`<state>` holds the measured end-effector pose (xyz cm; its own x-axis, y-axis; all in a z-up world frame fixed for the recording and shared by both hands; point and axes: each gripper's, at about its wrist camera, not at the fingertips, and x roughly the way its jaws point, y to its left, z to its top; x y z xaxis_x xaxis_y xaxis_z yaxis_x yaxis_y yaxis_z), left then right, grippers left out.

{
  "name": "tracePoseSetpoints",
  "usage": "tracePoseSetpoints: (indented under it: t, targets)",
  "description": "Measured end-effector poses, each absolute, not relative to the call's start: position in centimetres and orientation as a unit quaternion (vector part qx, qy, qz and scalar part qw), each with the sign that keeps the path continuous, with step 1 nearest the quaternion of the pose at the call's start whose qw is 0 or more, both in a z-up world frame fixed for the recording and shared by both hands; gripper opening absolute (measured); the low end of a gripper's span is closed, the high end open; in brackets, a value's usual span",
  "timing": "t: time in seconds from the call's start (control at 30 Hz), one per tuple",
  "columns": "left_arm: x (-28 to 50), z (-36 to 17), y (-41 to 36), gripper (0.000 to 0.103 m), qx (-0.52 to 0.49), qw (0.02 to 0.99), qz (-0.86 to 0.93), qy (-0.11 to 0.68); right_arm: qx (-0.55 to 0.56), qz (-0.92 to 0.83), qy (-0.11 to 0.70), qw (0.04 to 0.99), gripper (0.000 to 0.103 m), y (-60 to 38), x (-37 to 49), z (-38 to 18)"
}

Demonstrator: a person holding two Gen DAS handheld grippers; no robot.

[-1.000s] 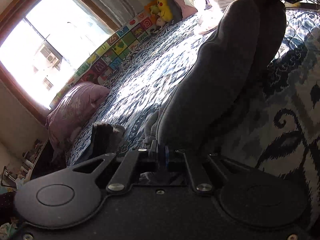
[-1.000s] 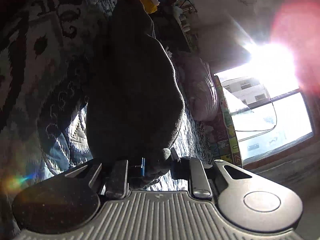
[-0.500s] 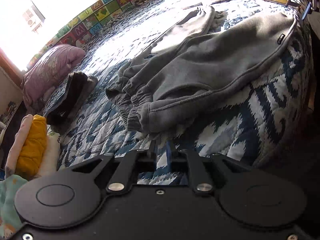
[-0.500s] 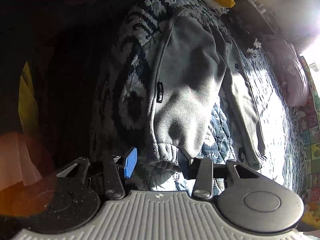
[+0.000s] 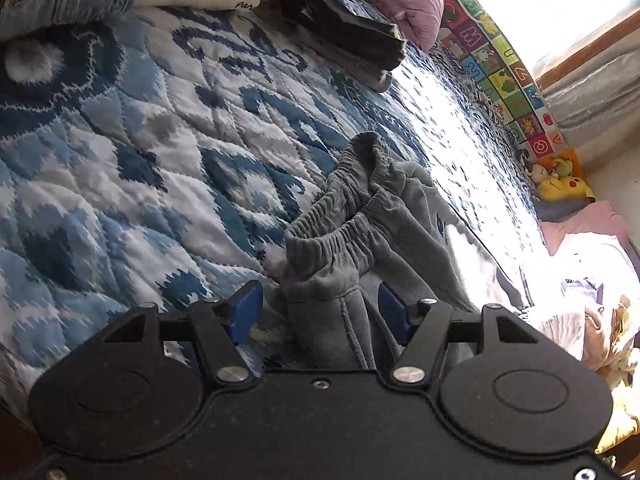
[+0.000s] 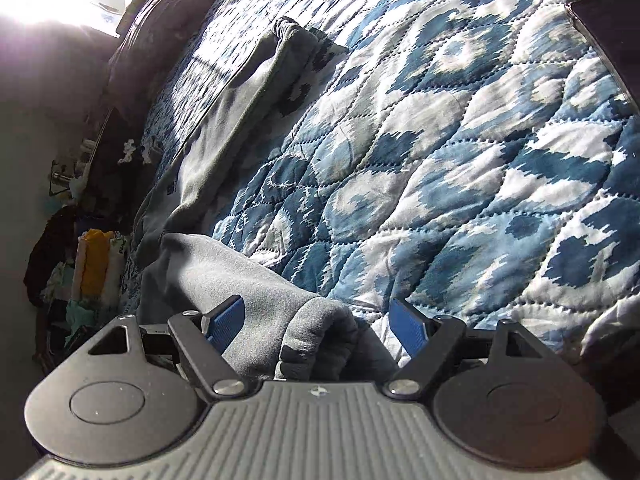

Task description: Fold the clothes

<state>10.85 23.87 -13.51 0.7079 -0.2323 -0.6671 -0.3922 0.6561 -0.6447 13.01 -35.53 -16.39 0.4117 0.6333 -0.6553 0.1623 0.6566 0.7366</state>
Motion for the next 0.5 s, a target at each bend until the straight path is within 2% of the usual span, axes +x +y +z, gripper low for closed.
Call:
tracePoseSetpoints:
  t: [0.03, 0.07, 0.1, 0.13, 0.17, 0.2, 0.23, 0.27, 0.37, 0.43, 0.5]
  targets:
    - [10.8, -14.2, 23.3, 0.063, -0.432, 0.82, 0.052, 0.372, 0.404, 0.157, 0.516, 0.739, 0.077, -35.4, 12.6, -16.9]
    - [10.7, -14.6, 22.9, 0.063, -0.441, 0.818, 0.057, 0.364, 0.418, 0.153, 0.51, 0.736, 0.071, -35.2, 12.4, -17.2]
    - [10.5, -14.8, 22.4, 0.062, -0.44, 0.823, 0.064, 0.352, 0.426, 0.149, 0.503, 0.737, 0.054, -34.9, 12.3, -17.4]
    - [10.2, -14.8, 21.8, 0.052, -0.429, 0.832, 0.074, 0.343, 0.428, 0.145, 0.493, 0.744, 0.047, -34.7, 12.2, -17.6]
    - [9.9, -14.8, 21.1, 0.039, -0.415, 0.842, 0.084, 0.334, 0.425, 0.144, 0.482, 0.753, 0.036, -34.5, 12.1, -17.8]
    - [9.6, -14.8, 20.9, 0.019, -0.411, 0.848, 0.081, 0.324, 0.425, 0.151, 0.466, 0.761, 0.029, -34.4, 11.8, -17.7]
    - [9.3, -14.9, 20.7, 0.011, -0.409, 0.854, 0.074, 0.314, 0.424, 0.167, 0.438, 0.775, 0.029, -34.2, 11.4, -17.0]
    - [8.9, -15.0, 20.6, 0.008, -0.407, 0.859, 0.067, 0.304, 0.411, 0.187, 0.397, 0.799, 0.028, -34.2, 10.9, -15.6]
    - [7.8, -14.5, 20.9, 0.007, -0.411, 0.867, 0.049, 0.276, 0.306, 0.227, 0.271, 0.884, 0.028, -33.7, 9.3, -10.1]
    - [8.1, -14.7, 20.6, 0.007, -0.398, 0.868, 0.057, 0.291, 0.242, 0.199, 0.28, 0.907, 0.028, -33.2, 10.2, -9.4]
    - [8.6, -15.5, 20.3, 0.01, -0.397, 0.86, 0.06, 0.314, 0.229, 0.159, 0.351, 0.894, 0.036, -33.8, 12.9, -11.8]
